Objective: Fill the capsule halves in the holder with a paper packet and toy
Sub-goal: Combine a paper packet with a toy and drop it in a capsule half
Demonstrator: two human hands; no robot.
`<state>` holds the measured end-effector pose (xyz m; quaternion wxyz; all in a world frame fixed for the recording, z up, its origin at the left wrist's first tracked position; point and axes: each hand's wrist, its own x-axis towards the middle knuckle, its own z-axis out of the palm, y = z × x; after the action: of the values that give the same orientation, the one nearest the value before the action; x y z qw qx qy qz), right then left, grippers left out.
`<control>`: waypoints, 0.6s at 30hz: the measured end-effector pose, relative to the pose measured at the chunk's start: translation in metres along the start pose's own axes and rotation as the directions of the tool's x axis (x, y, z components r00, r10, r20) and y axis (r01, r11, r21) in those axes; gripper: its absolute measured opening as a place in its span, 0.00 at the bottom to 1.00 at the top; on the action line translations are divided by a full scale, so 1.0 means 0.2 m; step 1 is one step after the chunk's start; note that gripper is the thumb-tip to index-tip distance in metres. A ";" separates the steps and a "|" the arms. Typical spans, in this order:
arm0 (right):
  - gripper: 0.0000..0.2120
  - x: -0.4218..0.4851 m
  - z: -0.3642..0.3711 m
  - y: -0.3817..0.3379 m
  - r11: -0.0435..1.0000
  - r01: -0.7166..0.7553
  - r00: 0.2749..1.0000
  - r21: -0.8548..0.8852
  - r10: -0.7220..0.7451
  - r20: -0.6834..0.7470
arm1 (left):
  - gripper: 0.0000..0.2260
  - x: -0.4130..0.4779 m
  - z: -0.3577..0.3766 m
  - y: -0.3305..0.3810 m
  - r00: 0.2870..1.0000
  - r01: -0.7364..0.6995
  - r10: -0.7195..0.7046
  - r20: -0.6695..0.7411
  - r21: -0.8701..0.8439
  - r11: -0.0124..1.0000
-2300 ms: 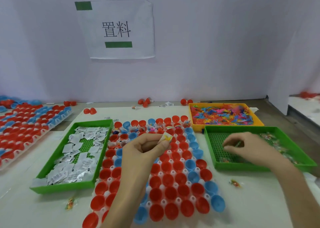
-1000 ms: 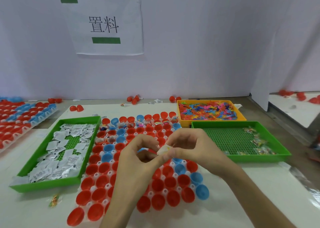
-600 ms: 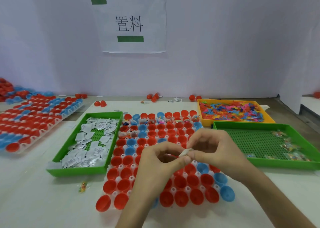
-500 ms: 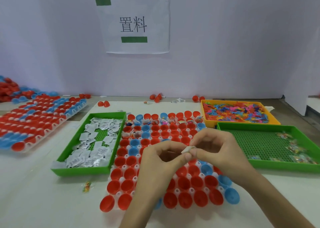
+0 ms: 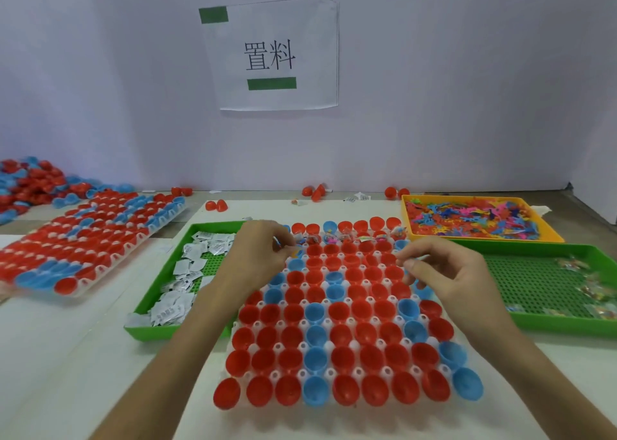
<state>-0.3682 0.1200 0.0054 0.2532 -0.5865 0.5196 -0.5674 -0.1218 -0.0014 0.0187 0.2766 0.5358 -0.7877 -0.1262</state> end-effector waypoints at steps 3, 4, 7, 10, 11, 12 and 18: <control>0.17 0.01 0.00 0.00 1.000 -0.012 1.000 -0.001 0.012 -0.002 | 0.05 0.08 0.02 -0.03 0.998 -0.025 0.014 0.063 0.185 0.982; 0.17 0.01 0.00 0.00 1.000 -0.013 1.000 -0.002 0.013 -0.007 | 0.06 0.10 0.03 -0.04 0.997 -0.024 0.008 0.077 0.212 0.977; 0.16 0.02 -0.01 0.00 1.000 -0.013 1.000 0.004 0.013 -0.020 | 0.07 0.11 0.06 -0.04 0.995 -0.031 0.004 0.104 0.262 0.965; 0.17 0.02 -0.02 0.00 1.000 -0.018 1.000 0.017 0.019 -0.018 | 0.07 0.11 0.07 -0.03 0.993 -0.059 0.024 0.119 0.293 0.954; 0.17 0.02 -0.02 0.00 1.000 -0.021 1.000 0.022 0.021 -0.016 | 0.07 0.11 0.08 -0.03 0.992 -0.067 0.031 0.126 0.299 0.952; 0.17 0.02 -0.03 0.00 0.999 -0.022 1.000 0.025 0.023 -0.015 | 0.07 0.11 0.08 -0.03 0.991 -0.075 0.036 0.131 0.306 0.949; 0.18 0.02 -0.03 0.00 0.999 -0.031 0.999 0.034 0.032 -0.016 | 0.07 0.12 0.08 -0.04 0.990 -0.134 0.118 0.070 0.316 0.939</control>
<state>-0.3748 0.1182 0.0079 0.2676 -0.5692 0.5212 -0.5768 -0.1307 -0.0283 0.0095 0.1738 0.5185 -0.8372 0.0075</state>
